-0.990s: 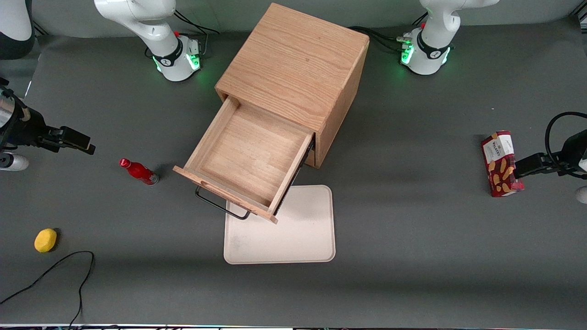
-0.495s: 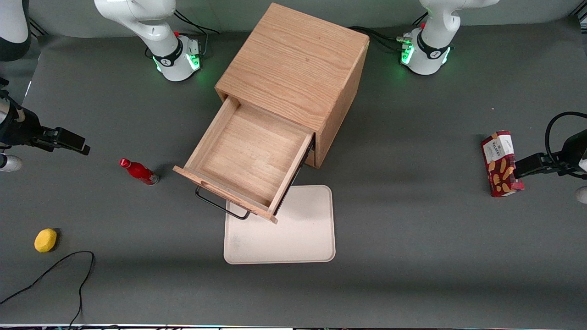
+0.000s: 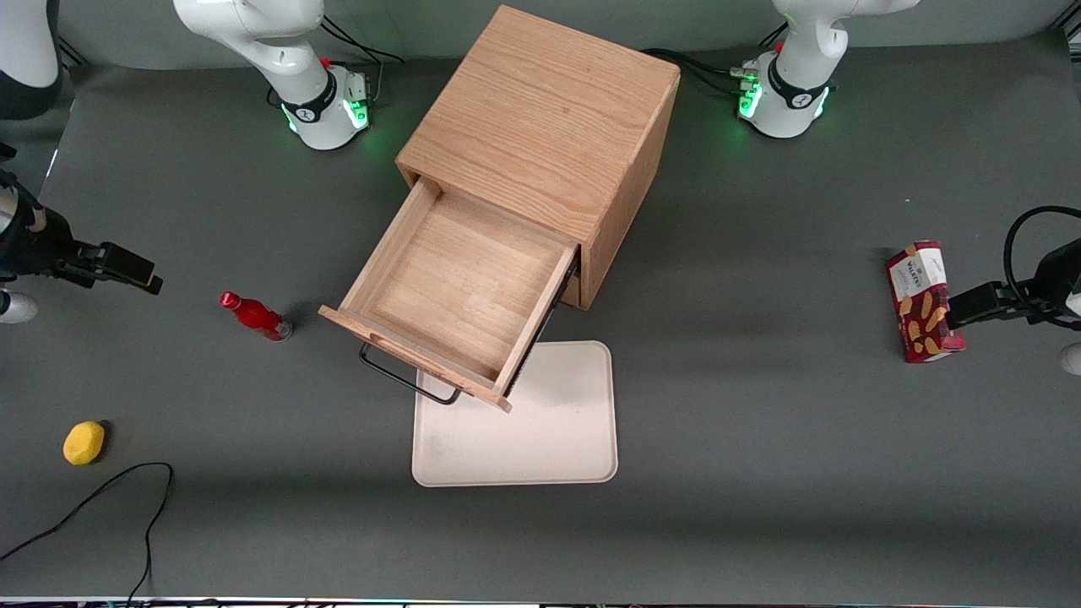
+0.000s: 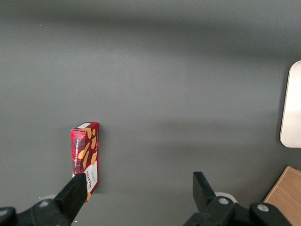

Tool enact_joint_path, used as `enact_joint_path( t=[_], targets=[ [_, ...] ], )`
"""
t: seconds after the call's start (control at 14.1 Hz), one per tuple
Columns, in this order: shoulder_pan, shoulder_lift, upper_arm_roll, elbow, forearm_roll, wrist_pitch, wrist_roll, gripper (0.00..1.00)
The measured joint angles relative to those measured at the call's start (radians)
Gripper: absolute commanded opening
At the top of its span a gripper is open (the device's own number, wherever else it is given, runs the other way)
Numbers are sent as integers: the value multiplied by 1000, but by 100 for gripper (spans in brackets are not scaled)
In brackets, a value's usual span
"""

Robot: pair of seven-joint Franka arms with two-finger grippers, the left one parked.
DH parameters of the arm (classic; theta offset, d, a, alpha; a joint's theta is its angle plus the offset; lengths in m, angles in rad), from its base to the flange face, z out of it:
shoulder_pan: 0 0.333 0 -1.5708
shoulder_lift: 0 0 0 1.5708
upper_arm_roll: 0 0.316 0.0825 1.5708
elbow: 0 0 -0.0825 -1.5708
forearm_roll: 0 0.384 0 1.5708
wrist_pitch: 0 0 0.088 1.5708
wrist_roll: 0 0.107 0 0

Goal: Open upper drawer

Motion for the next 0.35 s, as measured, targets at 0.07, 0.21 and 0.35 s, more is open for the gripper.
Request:
enact_joint_path(
  t=[0.07,0.21,0.35],
  targets=[
    [1,13,4,0,-4,22,0,100],
    [3,30,11,1,-7,38,0,100],
    [3,33,13,5,-7,39,0,100]
  ],
)
